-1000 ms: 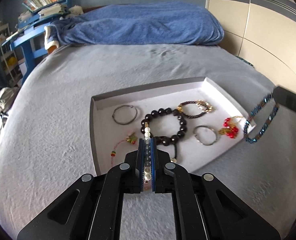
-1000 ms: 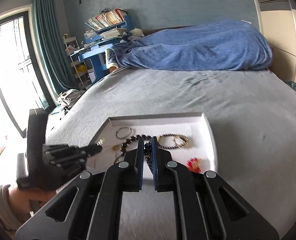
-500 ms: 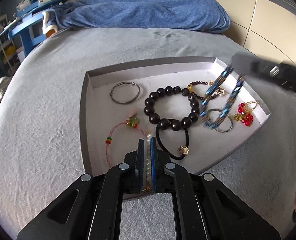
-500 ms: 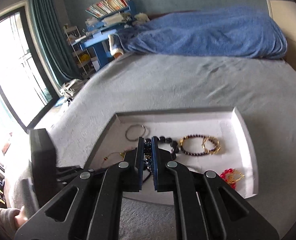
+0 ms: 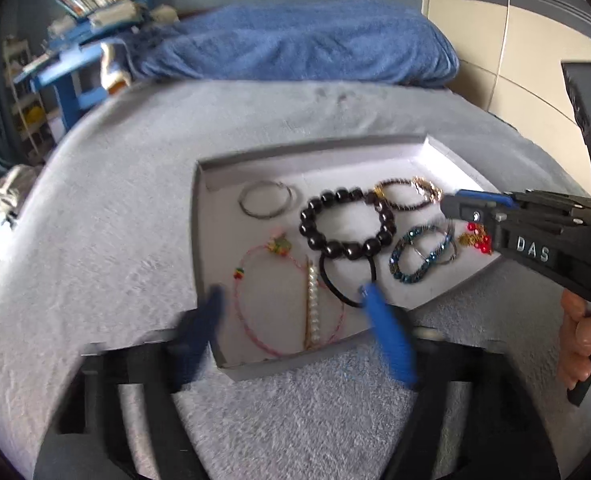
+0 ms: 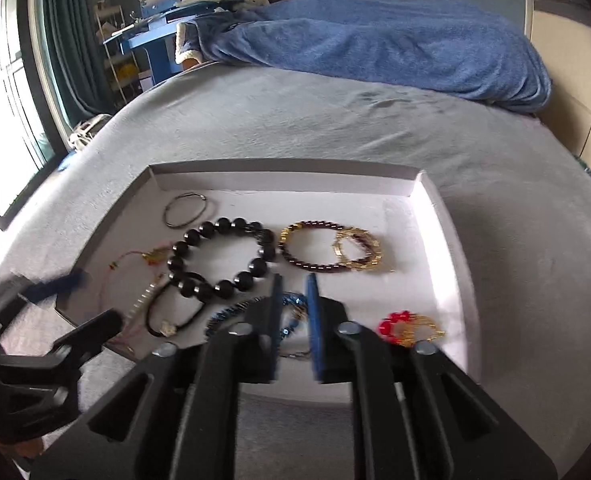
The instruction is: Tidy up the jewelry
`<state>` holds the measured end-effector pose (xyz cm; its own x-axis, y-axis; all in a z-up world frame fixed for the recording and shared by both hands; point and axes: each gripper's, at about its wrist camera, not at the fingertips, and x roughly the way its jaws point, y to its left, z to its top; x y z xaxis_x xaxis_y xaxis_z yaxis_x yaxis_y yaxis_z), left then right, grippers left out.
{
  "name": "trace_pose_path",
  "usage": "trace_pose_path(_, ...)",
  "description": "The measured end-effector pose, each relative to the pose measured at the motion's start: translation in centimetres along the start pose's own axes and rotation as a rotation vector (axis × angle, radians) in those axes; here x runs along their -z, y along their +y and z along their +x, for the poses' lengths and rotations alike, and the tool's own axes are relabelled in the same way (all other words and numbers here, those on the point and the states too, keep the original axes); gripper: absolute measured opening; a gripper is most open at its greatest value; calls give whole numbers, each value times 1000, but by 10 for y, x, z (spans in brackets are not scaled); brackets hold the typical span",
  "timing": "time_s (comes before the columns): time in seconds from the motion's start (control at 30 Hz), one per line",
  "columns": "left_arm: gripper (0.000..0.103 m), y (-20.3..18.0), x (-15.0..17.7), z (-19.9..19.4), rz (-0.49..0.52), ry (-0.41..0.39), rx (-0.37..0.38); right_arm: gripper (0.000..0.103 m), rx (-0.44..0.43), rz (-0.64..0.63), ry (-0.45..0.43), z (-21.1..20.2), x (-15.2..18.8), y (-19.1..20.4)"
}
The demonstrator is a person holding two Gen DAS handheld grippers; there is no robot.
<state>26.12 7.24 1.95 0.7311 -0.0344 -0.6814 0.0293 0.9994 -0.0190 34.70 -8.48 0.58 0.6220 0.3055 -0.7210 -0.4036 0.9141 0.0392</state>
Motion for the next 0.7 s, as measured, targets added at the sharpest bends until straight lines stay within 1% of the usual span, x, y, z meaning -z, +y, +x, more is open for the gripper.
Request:
trace_pose_path(0.03, 84, -1, -1, -3, 3, -11, -3, 48, 11, -8, -16, -5, 2, -1)
trace_pose_path(0.07, 87, -3, -1, -5, 9, -17, -9, 55, 14, -14, -35, -9, 3, -2)
trace_pose_path(0.1, 90, -6, 0, -10, 21, -26, -25, 55, 14, -21, -56, -14, 5, -3)
trace_pose_path(0.13, 90, -8, 1, -13, 27, -35, -34, 57, 20, -34, -73, -20, 9, -3)
trace_pose_path(0.27, 93, -12, 5, -26, 34, -58, -56, 77, 29, -63, -126, -43, 24, -6)
trace_pose_path(0.33, 95, -12, 8, -31, 24, -70, -64, 84, 28, -53, -149, -54, 34, -12)
trace_pose_path(0.4, 96, -12, 12, -37, 4, -81, -62, 89, 29, -40, -172, -63, 44, -18)
trace_pose_path(0.47, 97, -12, 16, -40, -11, -88, -62, 98, 41, -22, -188, -72, 58, -25)
trace_pose_path(0.57, 98, -16, 25, -46, -20, -100, -68, 97, 36, 17, -205, -81, 76, -35)
trace_pose_path(0.7, 98, -24, 38, -51, -13, -123, -85, 97, 31, 51, -197, -90, 94, -41)
